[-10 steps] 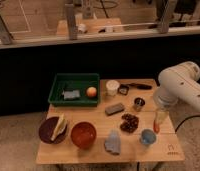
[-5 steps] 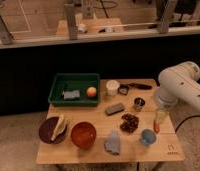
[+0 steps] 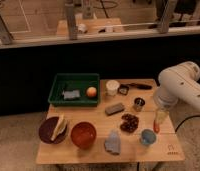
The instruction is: Place grapes in paper cup
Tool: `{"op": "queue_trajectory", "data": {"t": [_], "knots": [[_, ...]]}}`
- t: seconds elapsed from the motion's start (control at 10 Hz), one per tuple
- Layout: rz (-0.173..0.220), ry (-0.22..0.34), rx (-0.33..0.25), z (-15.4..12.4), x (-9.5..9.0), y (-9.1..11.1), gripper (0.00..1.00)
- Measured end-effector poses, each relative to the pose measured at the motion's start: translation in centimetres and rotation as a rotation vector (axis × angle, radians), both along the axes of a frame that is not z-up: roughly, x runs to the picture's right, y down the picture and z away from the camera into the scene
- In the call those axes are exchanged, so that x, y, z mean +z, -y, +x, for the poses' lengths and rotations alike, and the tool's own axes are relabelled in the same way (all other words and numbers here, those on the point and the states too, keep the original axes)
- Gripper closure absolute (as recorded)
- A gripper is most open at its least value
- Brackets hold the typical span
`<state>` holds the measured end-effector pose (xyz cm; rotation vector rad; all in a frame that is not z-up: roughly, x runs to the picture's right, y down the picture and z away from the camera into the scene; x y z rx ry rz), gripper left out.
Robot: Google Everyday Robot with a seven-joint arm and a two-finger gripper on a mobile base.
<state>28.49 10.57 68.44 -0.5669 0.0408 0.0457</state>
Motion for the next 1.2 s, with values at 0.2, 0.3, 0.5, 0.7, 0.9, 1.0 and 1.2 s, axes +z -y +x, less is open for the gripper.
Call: {"op": "queue_trajectory", "data": {"t": [0.2, 0.3, 0.5, 0.7, 0.9, 1.0, 1.2], "knots": [[0.0, 0.0, 0.0, 0.0, 0.0, 0.0, 0.2], [0.0, 0.0, 0.0, 0.0, 0.0, 0.0, 0.2], [0.0, 0.0, 0.0, 0.0, 0.0, 0.0, 0.2], [-0.017, 0.019, 0.003, -0.3, 0.4, -0.4, 0.2], [-0.053, 0.074, 0.011, -3.0, 2.5, -2.1, 0.2], [-0.063, 0.086, 0.016, -3.7, 3.4, -2.8, 0.2], [-0.086, 0.111, 0.022, -5.9, 6.0, -5.3, 0.2]]}}
